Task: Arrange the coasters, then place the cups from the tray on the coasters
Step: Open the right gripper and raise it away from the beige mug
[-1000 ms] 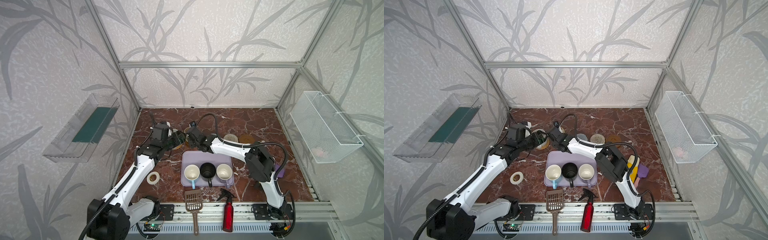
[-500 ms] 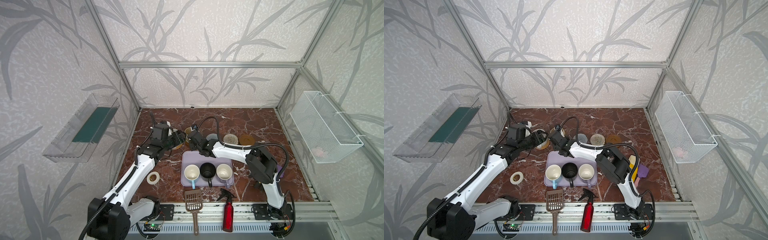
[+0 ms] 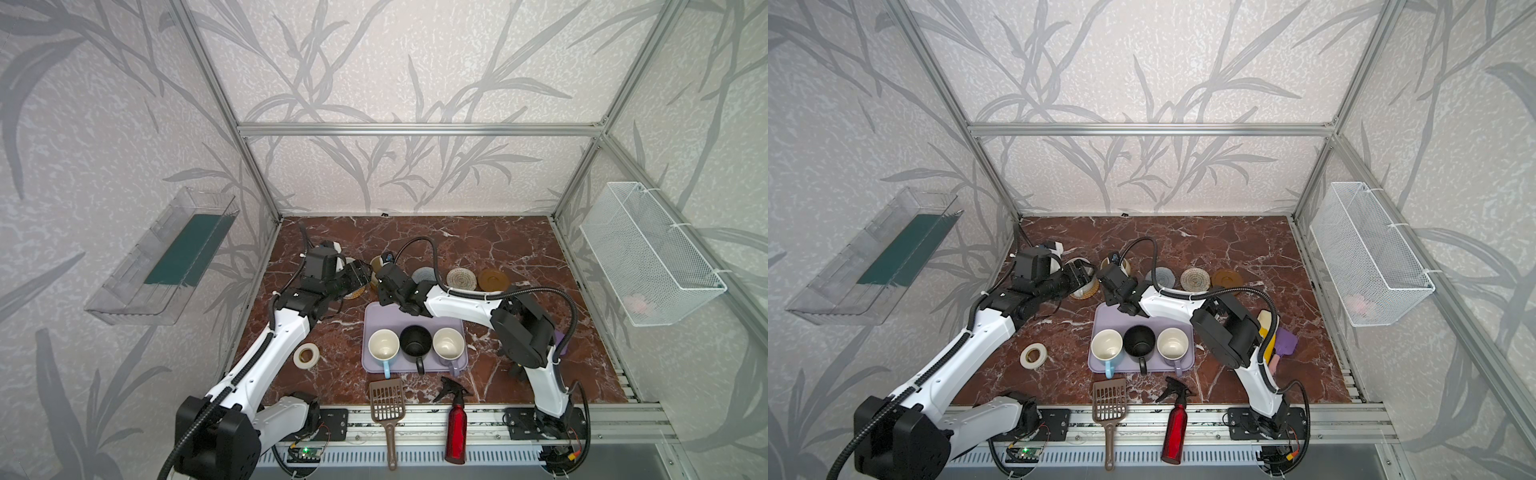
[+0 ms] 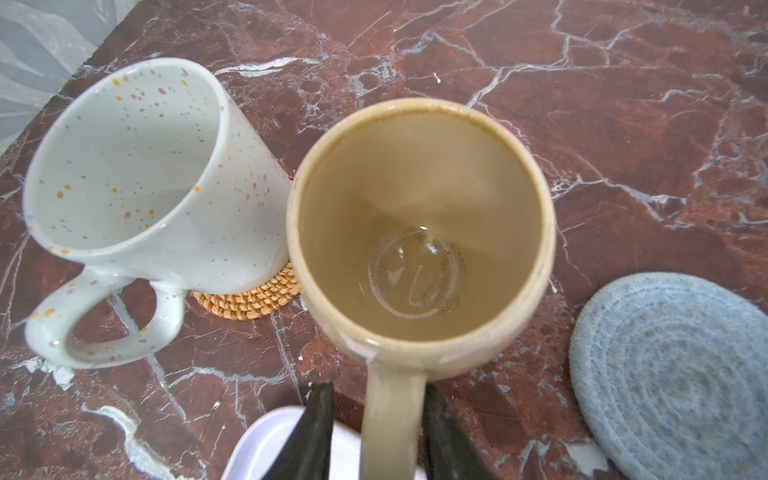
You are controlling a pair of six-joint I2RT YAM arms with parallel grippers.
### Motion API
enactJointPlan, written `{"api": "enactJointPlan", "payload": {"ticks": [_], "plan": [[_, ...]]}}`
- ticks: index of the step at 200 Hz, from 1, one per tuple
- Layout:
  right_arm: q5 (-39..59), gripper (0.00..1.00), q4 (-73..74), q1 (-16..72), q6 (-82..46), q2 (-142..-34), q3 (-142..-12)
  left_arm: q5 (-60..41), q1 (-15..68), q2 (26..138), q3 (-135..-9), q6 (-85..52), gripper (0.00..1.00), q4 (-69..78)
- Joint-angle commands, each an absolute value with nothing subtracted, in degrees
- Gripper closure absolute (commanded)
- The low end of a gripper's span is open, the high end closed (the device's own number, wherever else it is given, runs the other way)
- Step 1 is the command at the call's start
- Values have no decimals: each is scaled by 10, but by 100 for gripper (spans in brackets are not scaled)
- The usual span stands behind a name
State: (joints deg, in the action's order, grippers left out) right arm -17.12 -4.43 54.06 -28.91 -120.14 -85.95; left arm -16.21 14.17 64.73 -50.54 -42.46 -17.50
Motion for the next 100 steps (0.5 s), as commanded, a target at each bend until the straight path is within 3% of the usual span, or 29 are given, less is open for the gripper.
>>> {"api": "enactJointPlan", "payload": {"ticks": [1,68,100], "plan": [[-157,63,-39,544,-295,-1184,-858,-166,139,646,-510,-423,25,-167],[-155,62,-39,545,-295,-1160,-851,-170,140,641,-522,-411,24,-204],[-169,49,-38,544,-294,-1134,-833,-169,140,634,-536,-394,19,-256]]}}
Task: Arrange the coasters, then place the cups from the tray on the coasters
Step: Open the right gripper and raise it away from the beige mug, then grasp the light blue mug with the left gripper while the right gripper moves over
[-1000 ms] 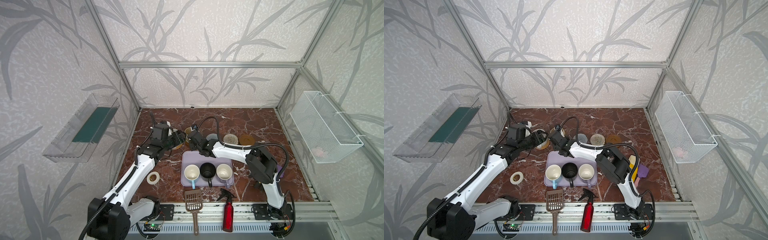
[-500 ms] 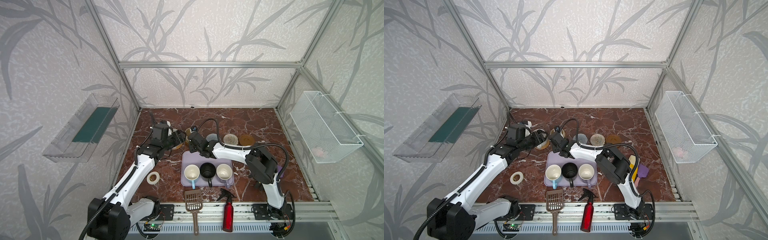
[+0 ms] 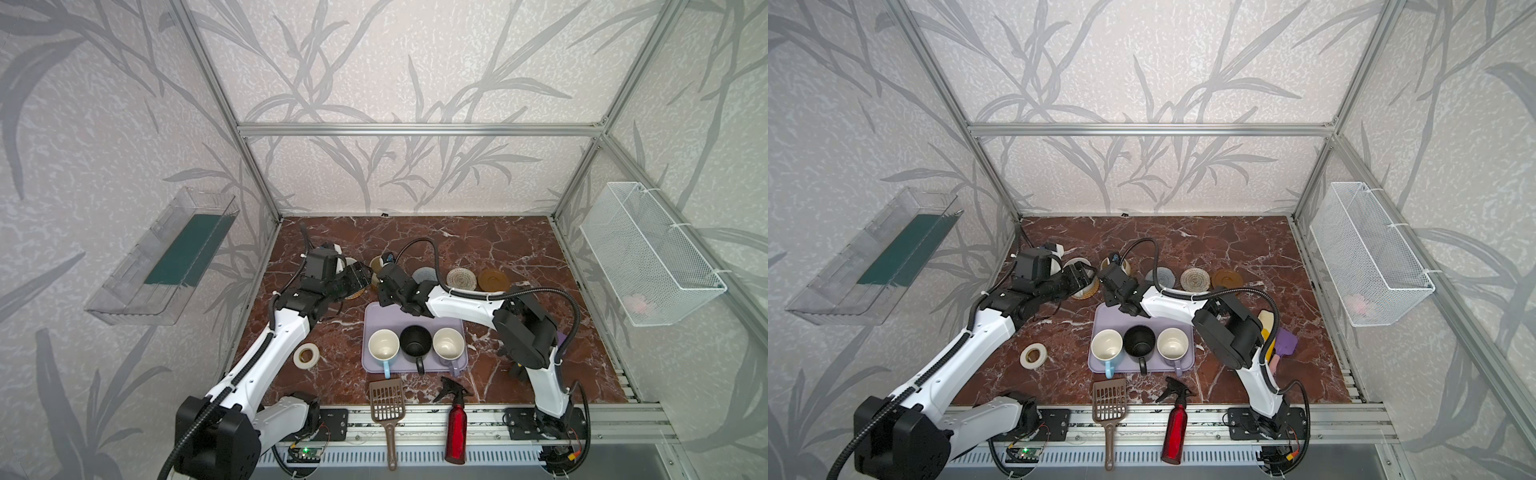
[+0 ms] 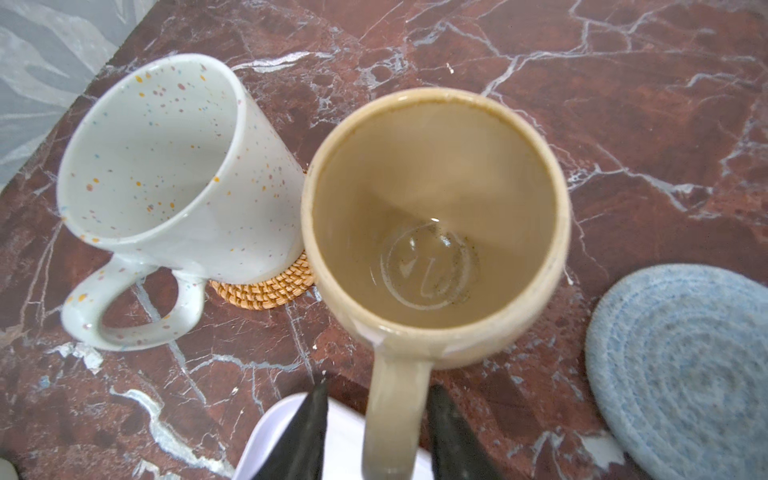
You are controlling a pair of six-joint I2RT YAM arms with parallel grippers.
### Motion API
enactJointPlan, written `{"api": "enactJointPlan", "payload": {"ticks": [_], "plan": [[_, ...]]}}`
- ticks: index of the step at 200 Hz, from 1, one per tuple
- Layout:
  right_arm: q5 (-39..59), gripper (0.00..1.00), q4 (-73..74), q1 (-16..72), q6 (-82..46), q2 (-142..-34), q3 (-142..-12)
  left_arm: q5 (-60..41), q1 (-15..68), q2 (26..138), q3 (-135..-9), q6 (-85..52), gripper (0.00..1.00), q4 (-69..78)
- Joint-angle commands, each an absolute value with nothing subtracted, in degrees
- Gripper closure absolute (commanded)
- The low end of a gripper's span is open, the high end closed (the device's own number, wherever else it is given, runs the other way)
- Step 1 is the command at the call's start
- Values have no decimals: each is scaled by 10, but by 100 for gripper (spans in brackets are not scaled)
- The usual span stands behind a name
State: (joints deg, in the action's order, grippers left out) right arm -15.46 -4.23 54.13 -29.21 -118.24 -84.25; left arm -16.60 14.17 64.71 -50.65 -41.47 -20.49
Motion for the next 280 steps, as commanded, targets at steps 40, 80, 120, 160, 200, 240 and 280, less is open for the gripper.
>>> {"api": "enactJointPlan", "payload": {"ticks": [40,80,120,160,200,240,280], "plan": [[-167,31,-36,544,-301,-1081,-800,-164,147,615,-556,-368,4,-348],[-180,24,-122,544,-290,-1029,-797,-136,200,588,-559,-359,1,-430],[-166,1,-214,530,-285,-955,-778,-88,280,566,-550,-371,1,-498],[-120,1,-236,507,-288,-865,-703,-63,347,519,-507,-428,1,-507],[-60,1,-279,495,-288,-784,-654,-13,430,510,-479,-481,1,-512],[-42,1,-356,493,-271,-744,-636,72,521,534,-483,-532,1,-579],[-44,1,-385,492,-263,-686,-599,81,578,553,-471,-575,1,-532]]}}
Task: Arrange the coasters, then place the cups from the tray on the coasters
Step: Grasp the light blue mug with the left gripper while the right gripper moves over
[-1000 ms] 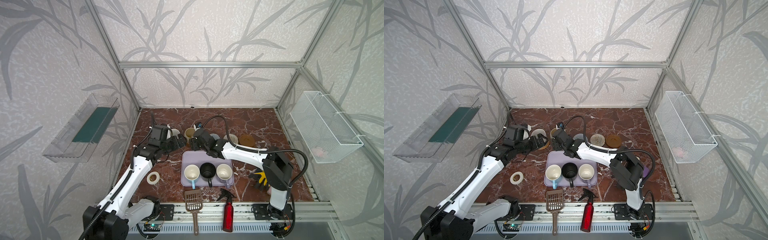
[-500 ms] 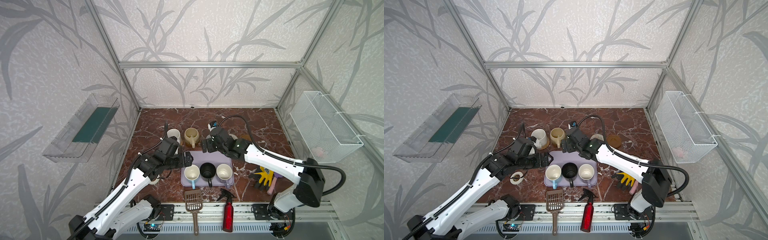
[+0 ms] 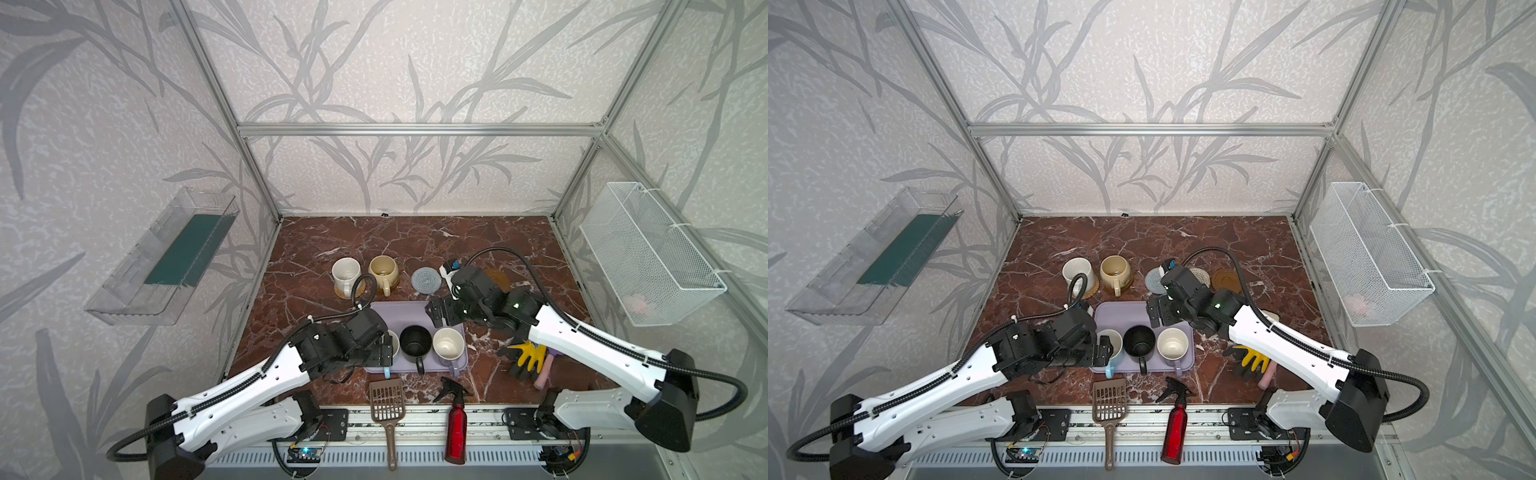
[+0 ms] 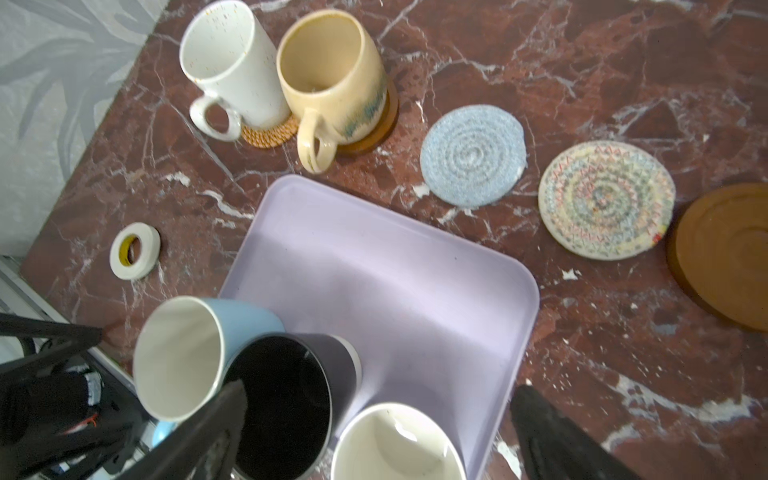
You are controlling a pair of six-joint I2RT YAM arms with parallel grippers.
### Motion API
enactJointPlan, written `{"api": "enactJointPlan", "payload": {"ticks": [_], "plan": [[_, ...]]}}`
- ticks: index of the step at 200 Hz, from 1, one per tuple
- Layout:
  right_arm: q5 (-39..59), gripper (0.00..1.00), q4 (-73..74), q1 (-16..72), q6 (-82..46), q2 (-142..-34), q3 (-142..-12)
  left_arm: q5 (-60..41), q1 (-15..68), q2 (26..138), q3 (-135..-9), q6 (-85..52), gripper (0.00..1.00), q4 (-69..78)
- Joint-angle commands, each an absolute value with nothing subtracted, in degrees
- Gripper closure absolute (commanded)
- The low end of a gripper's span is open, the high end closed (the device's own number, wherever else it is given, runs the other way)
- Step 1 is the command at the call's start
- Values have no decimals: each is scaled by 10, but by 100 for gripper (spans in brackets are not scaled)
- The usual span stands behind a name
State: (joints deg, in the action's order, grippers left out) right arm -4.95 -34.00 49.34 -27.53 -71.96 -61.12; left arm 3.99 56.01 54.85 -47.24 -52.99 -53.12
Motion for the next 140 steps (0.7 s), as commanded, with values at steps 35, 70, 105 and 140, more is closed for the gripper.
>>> {"api": "enactJointPlan", "payload": {"ticks": [35,70,105,140], "plan": [[-40,1,-408,491,-263,-676,-585,96,611,606,-471,-596,1,-528],[-29,1,-405,491,-278,-643,-565,96,639,650,-467,-610,6,-490],[-38,1,-409,491,-284,-611,-544,118,645,675,-476,-611,19,-527],[-37,1,-413,491,-291,-604,-533,90,645,665,-438,-615,33,-467]]}}
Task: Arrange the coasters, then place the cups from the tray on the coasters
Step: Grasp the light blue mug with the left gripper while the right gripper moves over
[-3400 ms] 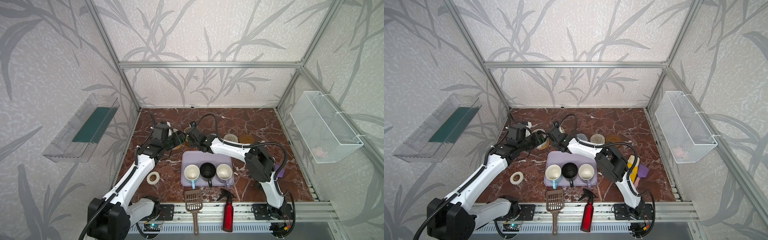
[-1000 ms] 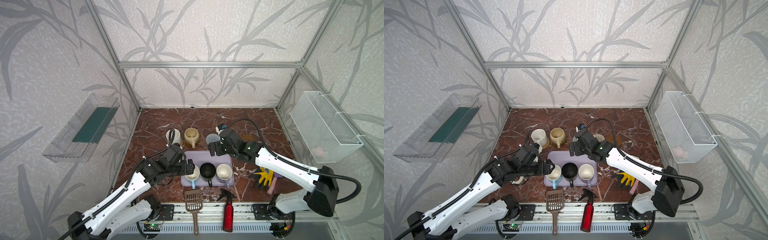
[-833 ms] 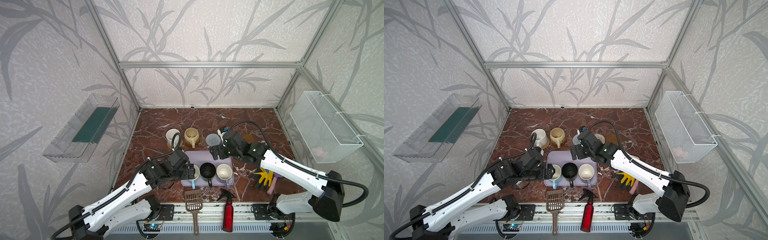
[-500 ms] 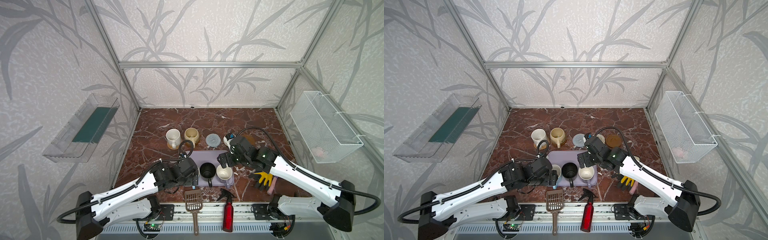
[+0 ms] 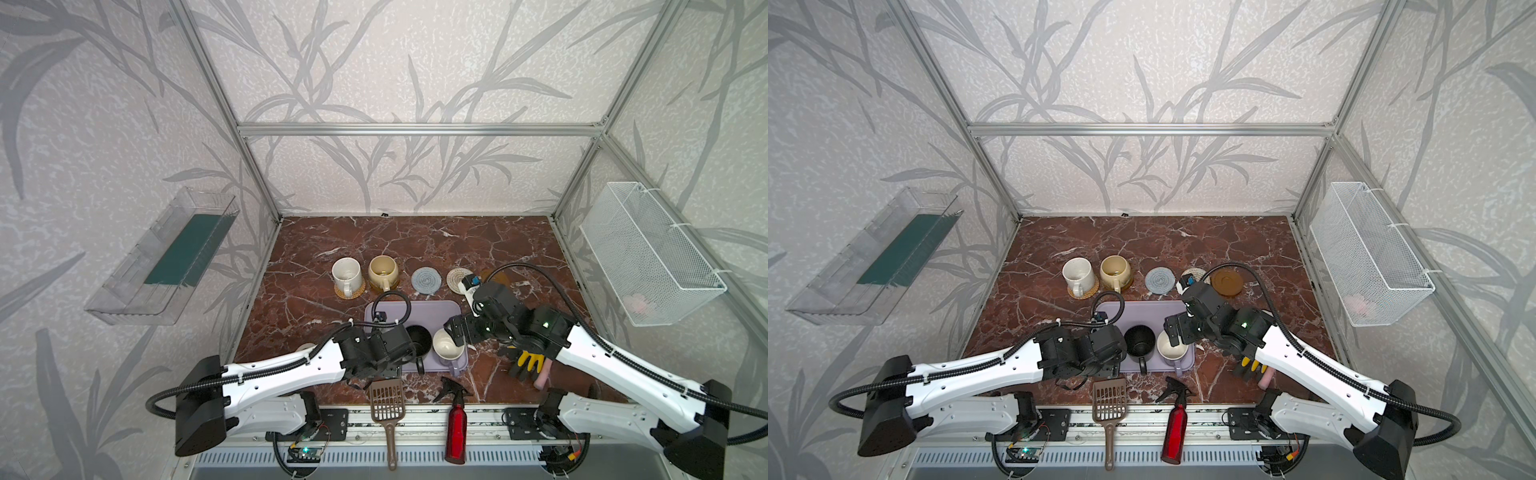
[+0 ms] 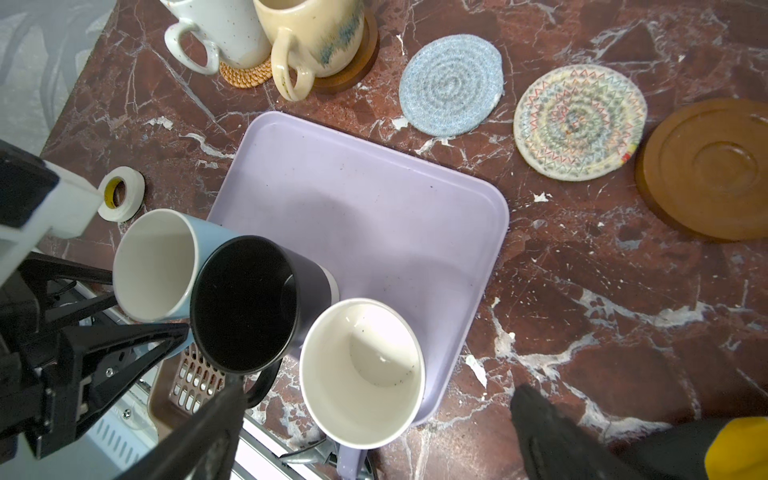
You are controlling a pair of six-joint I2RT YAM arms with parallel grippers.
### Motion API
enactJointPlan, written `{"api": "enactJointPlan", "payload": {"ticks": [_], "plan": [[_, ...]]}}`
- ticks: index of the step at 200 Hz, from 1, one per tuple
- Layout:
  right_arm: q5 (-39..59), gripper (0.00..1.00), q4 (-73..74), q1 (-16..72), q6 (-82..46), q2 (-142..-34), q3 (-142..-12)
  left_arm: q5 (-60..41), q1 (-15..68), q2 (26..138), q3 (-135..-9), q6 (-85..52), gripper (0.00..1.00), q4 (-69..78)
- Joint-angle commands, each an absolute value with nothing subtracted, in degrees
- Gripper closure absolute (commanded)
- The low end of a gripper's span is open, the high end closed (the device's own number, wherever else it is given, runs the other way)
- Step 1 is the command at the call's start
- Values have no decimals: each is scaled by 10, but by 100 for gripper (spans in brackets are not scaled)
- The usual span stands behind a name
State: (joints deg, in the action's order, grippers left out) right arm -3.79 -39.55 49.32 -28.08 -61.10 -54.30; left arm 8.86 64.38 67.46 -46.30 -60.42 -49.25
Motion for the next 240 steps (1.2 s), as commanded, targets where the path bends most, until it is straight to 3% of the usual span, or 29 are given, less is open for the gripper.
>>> {"api": "enactJointPlan", "payload": {"ticks": [1,58,121,221,240], "plan": [[-37,1,-413,491,-291,-604,-533,89,645,665,-436,-616,34,-465],[16,1,-392,491,-282,-594,-529,96,646,657,-404,-621,48,-445],[11,1,-384,491,-291,-569,-515,125,646,658,-387,-621,66,-425],[13,1,-381,491,-305,-563,-503,130,646,653,-369,-632,68,-414],[15,1,-380,491,-309,-562,-501,129,645,653,-367,-630,72,-409]]}}
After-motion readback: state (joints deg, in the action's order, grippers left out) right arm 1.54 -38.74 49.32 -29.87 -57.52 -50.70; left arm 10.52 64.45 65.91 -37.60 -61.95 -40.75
